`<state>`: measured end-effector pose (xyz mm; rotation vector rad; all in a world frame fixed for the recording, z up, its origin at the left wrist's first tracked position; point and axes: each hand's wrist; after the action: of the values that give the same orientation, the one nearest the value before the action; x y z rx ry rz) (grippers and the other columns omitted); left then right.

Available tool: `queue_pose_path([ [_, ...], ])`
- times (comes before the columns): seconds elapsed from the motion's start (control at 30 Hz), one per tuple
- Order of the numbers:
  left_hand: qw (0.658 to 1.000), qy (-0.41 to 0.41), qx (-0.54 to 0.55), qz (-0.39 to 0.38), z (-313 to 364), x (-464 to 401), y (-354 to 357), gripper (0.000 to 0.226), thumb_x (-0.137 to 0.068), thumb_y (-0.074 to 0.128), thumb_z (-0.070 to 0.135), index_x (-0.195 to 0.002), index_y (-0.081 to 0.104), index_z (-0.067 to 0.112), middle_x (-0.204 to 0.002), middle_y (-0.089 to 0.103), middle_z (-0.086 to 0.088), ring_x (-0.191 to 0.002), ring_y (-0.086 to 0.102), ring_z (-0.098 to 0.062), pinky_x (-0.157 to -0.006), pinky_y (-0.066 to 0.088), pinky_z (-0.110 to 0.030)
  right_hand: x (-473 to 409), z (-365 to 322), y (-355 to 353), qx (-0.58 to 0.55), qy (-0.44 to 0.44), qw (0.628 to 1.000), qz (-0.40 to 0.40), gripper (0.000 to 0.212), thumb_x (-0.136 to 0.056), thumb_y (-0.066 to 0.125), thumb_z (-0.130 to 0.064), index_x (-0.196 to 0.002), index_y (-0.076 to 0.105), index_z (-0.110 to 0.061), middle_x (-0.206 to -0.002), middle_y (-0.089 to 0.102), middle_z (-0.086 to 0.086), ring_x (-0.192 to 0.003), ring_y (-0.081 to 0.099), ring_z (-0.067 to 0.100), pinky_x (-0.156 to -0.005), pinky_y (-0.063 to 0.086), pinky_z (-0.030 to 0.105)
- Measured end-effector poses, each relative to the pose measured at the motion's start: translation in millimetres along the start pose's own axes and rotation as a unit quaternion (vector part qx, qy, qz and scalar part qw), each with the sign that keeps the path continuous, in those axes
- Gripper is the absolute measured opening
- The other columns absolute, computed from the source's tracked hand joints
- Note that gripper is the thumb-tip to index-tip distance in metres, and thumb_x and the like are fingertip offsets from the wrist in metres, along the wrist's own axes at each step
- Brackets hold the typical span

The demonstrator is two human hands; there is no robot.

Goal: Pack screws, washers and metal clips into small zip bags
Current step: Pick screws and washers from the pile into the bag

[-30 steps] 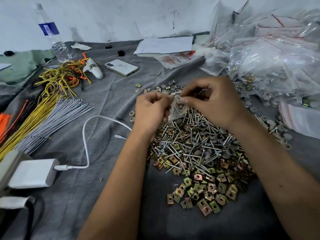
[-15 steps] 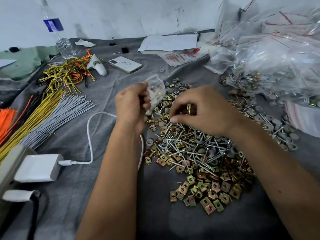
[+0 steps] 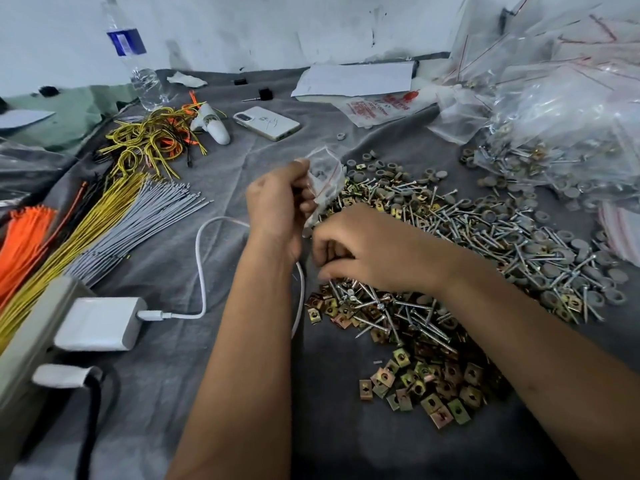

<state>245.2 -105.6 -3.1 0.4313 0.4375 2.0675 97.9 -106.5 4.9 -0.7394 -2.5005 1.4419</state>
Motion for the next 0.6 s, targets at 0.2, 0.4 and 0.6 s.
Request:
queue_pose_path([
  [0.2,0.984,0.033,-0.153,-0.083,-15,12,11,0.025,-0.094,0.065,0.002,-0.070,0.061,0.007,-0.053,0.054,-0.001,-0.038,0.041,-0.009,-0.036,0.032,-0.019,27,19,-32,-0.082,0.018,0.969,0.231,0.013,-0.087,0.078,-0.022,-0.097,0.072,-0.018,-0.092,0.072,-0.012,-0.084,0.070,0.001,-0.082,0.059,0.022],
  [0.4,0.966,0.047,-0.224,-0.118,-23,22,18,0.026,-0.096,0.067,0.005,-0.070,0.062,0.005,-0.055,0.055,-0.005,-0.041,0.040,-0.015,-0.039,0.026,-0.026,38,36,-45,-0.035,0.077,0.953,0.292,0.017,-0.082,0.084,-0.014,-0.093,0.074,-0.023,-0.084,0.070,-0.018,-0.075,0.069,-0.002,-0.073,0.059,0.018],
  [0.6,0.970,0.035,-0.215,-0.106,-23,23,20,0.023,-0.096,0.067,0.005,-0.073,0.061,0.001,-0.059,0.054,-0.009,-0.042,0.038,-0.015,-0.037,0.026,-0.023,32,34,-43,0.031,0.063,0.952,0.298,0.015,-0.077,0.089,-0.022,-0.085,0.077,-0.020,-0.079,0.070,-0.016,-0.066,0.064,-0.001,-0.064,0.058,0.024],
])
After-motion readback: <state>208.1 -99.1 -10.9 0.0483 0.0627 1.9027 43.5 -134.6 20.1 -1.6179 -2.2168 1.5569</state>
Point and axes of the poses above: each hand's wrist, its own x-axis away from the middle knuckle, its own y-axis out of the palm, z = x × y
